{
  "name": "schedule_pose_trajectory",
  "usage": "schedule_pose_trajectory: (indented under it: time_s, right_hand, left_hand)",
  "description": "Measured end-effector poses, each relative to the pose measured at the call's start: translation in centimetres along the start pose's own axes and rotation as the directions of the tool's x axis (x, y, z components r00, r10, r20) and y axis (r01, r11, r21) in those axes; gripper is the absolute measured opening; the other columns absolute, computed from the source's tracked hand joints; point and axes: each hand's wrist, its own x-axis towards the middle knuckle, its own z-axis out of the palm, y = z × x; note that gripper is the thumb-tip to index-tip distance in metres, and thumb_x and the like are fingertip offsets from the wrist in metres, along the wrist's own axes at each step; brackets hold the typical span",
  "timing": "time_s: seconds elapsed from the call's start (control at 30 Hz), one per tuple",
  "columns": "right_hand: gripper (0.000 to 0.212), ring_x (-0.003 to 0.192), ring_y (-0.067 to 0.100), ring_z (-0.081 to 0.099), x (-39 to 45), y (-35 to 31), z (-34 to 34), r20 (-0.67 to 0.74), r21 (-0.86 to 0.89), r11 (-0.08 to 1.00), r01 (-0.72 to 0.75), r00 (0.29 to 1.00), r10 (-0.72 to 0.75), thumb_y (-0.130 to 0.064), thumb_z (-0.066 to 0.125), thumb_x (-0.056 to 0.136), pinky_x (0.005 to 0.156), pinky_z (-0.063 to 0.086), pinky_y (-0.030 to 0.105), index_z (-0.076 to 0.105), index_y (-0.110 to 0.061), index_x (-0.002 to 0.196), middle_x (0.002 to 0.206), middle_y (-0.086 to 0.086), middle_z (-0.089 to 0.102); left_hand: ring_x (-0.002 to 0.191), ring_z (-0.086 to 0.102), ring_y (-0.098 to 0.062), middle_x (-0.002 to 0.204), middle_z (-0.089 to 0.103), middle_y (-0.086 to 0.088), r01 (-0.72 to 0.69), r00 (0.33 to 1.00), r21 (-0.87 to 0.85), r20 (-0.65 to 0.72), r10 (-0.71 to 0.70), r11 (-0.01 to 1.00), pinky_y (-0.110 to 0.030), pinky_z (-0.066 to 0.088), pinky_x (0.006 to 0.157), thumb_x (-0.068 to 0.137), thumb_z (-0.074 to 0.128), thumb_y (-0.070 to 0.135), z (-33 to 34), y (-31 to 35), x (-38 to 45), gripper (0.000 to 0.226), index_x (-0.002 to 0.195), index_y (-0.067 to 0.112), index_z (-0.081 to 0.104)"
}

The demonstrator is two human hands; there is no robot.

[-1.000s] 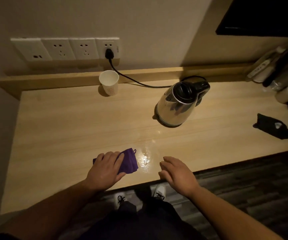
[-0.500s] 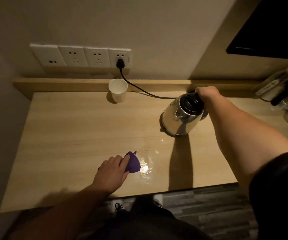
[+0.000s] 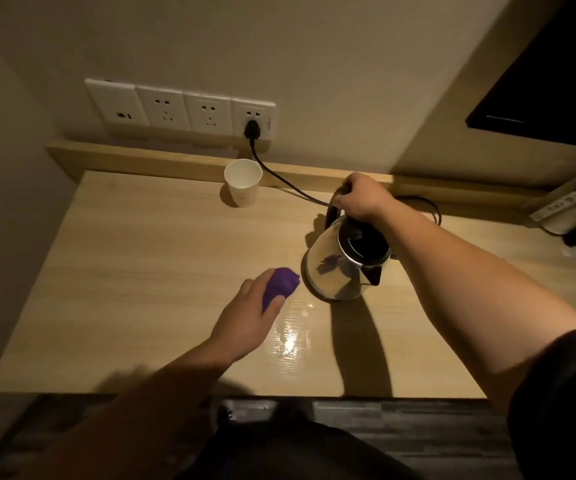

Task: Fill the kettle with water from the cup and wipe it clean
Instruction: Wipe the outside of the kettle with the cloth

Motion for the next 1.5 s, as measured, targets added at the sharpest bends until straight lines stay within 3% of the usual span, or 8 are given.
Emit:
schedule_pose_trajectory:
  time_s: [0.23, 0.33, 0.4, 0.47, 0.63, 0.87, 1.13, 1.5]
  right_hand:
    - [0.039, 0.089, 0.025, 0.070, -3.2, 4.4, -2.7, -0.013, 0.365, 0.928, 0.080, 0.997, -0.081, -0.018, 0.063, 0.088, 0.080, 0.060, 0.042, 0.052, -0.023, 0.125, 0.100, 0.008, 0.069]
    - [0.035, 0.087, 0.017, 0.072, -4.3, 6.5, -3.1, -0.076, 0.500, 0.862, 0.086, 0.996, -0.055, -0.013, 0.062, 0.090, 0.078, 0.060, 0.032, 0.054, -0.024, 0.123, 0.101, 0.007, 0.071]
    - [0.031, 0.079, 0.004, 0.071, -4.6, 7.5, -3.0, -0.116, 0.524, 0.846, 0.100, 0.992, -0.046, -0.013, 0.062, 0.092, 0.064, 0.056, 0.018, 0.056, -0.024, 0.120, 0.102, 0.003, 0.069]
    - [0.031, 0.079, 0.000, 0.070, -4.7, 8.3, -3.0, -0.128, 0.529, 0.843, 0.103, 0.991, -0.041, -0.017, 0.062, 0.094, 0.062, 0.053, 0.014, 0.055, -0.023, 0.124, 0.104, -0.001, 0.067]
    - [0.034, 0.098, 0.016, 0.066, -5.1, 9.3, -3.1, -0.151, 0.489, 0.861, 0.140, 0.986, -0.075, -0.031, 0.059, 0.096, 0.085, 0.056, 0.035, 0.054, -0.023, 0.129, 0.111, -0.002, 0.065]
    - [0.035, 0.099, 0.013, 0.065, -5.6, 9.4, -2.6, -0.172, 0.494, 0.854, 0.161, 0.981, -0.086, -0.029, 0.059, 0.097, 0.091, 0.056, 0.042, 0.053, -0.023, 0.131, 0.108, -0.007, 0.065]
    - [0.035, 0.093, 0.017, 0.072, -6.2, 9.2, -2.6, -0.150, 0.561, 0.809, 0.179, 0.982, -0.114, -0.019, 0.060, 0.097, 0.088, 0.058, 0.040, 0.053, -0.018, 0.131, 0.109, 0.005, 0.067]
    - [0.034, 0.093, 0.015, 0.071, -6.6, 8.6, -2.8, -0.161, 0.555, 0.812, 0.182, 0.981, -0.110, -0.016, 0.057, 0.098, 0.089, 0.057, 0.038, 0.052, -0.015, 0.132, 0.103, 0.001, 0.068]
  left_hand:
    - [0.105, 0.048, -0.003, 0.139, 0.037, 0.010, -0.032, 0.998, -0.185, -0.060, 0.021, 0.982, -0.021, 0.042, 0.080, 0.094, 0.041, 0.055, 0.6, 5.9, 3.8, 0.055, 0.143, 0.050, 0.017]
    - [0.099, 0.048, 0.001, 0.138, 0.037, 0.012, -0.107, 0.994, -0.183, -0.058, 0.098, 0.977, -0.017, 0.042, 0.075, 0.093, 0.039, 0.056, 1.1, 7.9, 5.0, 0.056, 0.142, 0.057, 0.012]
    - [0.094, 0.049, 0.002, 0.130, 0.041, 0.010, -0.189, 0.981, -0.096, -0.064, 0.183, 0.977, -0.015, 0.042, 0.069, 0.093, 0.036, 0.057, 1.4, 9.2, 5.7, 0.055, 0.143, 0.055, 0.013]
    - [0.090, 0.050, -0.002, 0.125, 0.043, 0.007, -0.271, 0.960, 0.011, -0.072, 0.271, 0.962, -0.016, 0.044, 0.067, 0.094, 0.034, 0.057, 1.8, 10.4, 6.3, 0.054, 0.144, 0.050, 0.016]
    - [0.088, 0.050, -0.010, 0.118, 0.046, 0.002, -0.389, 0.909, 0.229, -0.062, 0.412, 0.893, -0.022, 0.041, 0.062, 0.095, 0.035, 0.054, 3.1, 13.2, 7.3, 0.052, 0.143, 0.037, 0.027]
    - [0.091, 0.056, -0.023, 0.114, 0.053, -0.008, -0.428, 0.873, 0.444, -0.024, 0.487, 0.787, -0.028, 0.039, 0.062, 0.094, 0.043, 0.046, 4.2, 14.1, 7.6, 0.046, 0.132, 0.021, 0.050]
    - [0.074, 0.047, -0.012, 0.109, 0.050, -0.003, -0.195, 0.974, 0.462, -0.015, 0.227, 0.865, -0.027, 0.035, 0.057, 0.099, 0.033, 0.044, 2.5, 11.1, 11.2, 0.039, 0.125, 0.022, 0.053]
    - [0.085, 0.054, -0.020, 0.118, 0.052, -0.006, -0.013, 1.000, 0.341, 0.021, 0.006, 0.940, -0.032, 0.044, 0.067, 0.100, 0.032, 0.046, 1.7, 8.6, 13.6, 0.042, 0.130, 0.024, 0.051]
